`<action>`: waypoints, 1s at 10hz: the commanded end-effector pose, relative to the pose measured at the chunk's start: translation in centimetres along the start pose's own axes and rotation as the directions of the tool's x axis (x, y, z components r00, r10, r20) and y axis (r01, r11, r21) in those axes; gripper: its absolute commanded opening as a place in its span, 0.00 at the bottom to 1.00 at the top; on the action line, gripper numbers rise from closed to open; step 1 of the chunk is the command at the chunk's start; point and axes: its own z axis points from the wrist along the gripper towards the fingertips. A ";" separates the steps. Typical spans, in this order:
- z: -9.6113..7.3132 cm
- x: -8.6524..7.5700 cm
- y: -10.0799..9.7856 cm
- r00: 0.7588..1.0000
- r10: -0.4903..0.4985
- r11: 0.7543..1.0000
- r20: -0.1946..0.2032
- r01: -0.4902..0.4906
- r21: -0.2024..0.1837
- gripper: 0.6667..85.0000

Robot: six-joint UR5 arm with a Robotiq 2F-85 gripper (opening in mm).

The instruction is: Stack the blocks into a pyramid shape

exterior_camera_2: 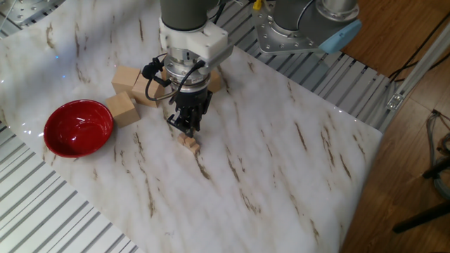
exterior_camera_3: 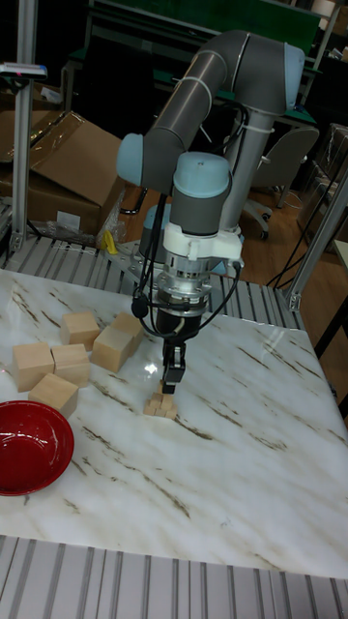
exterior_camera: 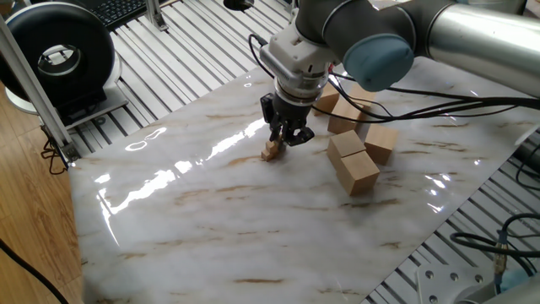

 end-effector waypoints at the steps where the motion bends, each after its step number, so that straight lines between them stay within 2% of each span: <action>1: -0.2 -0.4 -0.1 1.000 0.015 1.000 0.024 -0.015 -0.001 0.00; 10: -0.3 -0.5 -0.7 0.998 0.033 0.999 0.053 -0.034 0.007 0.00</action>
